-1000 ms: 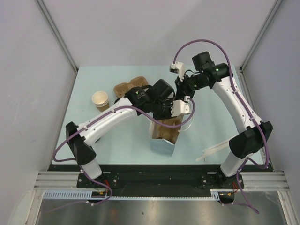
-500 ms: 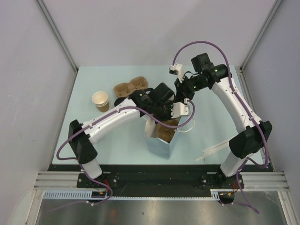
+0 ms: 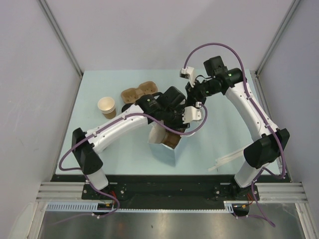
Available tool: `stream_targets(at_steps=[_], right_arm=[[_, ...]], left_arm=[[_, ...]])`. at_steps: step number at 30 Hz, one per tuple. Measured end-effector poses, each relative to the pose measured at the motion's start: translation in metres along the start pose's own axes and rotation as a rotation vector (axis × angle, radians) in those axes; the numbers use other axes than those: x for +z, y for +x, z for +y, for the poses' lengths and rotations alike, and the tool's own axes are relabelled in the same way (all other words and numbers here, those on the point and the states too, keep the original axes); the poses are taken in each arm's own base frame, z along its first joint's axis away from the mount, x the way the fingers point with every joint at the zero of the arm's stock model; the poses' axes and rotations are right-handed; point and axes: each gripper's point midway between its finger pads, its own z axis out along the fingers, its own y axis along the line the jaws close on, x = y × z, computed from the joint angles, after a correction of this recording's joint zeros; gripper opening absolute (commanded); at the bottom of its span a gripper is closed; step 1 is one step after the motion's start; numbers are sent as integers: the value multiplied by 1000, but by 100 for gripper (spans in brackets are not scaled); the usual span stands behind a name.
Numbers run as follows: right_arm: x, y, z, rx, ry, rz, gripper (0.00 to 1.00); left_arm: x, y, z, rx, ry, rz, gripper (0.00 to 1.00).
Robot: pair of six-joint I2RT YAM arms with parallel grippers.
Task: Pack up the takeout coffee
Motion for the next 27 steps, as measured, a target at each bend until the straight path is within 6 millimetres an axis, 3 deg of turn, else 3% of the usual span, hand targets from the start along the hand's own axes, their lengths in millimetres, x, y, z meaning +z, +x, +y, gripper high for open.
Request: stream_targets(at_steps=[4,13,18,22,24,27], right_arm=[[1,0,-1,-2,0,-2,0],[4,5,-1,9,-5,9,0],[3,4,-1,4,-3,4,0],[2,4,1,-2,-2,1,0],[0,3,2,-6,0,-2,0],[-5,1,6,-20,5,-15,0]], left_arm=[[-13,-10,6,-1,-31,-36,63],[-53,-39,18,8,-103,-142,64],[-67,-44,20,11,-130,-169,65],[-84,-50,18,1,-139,-212,71],[-98,-57,16,-9,-138,-259,76],[-136,-73,14,-30,-149,-382,80]])
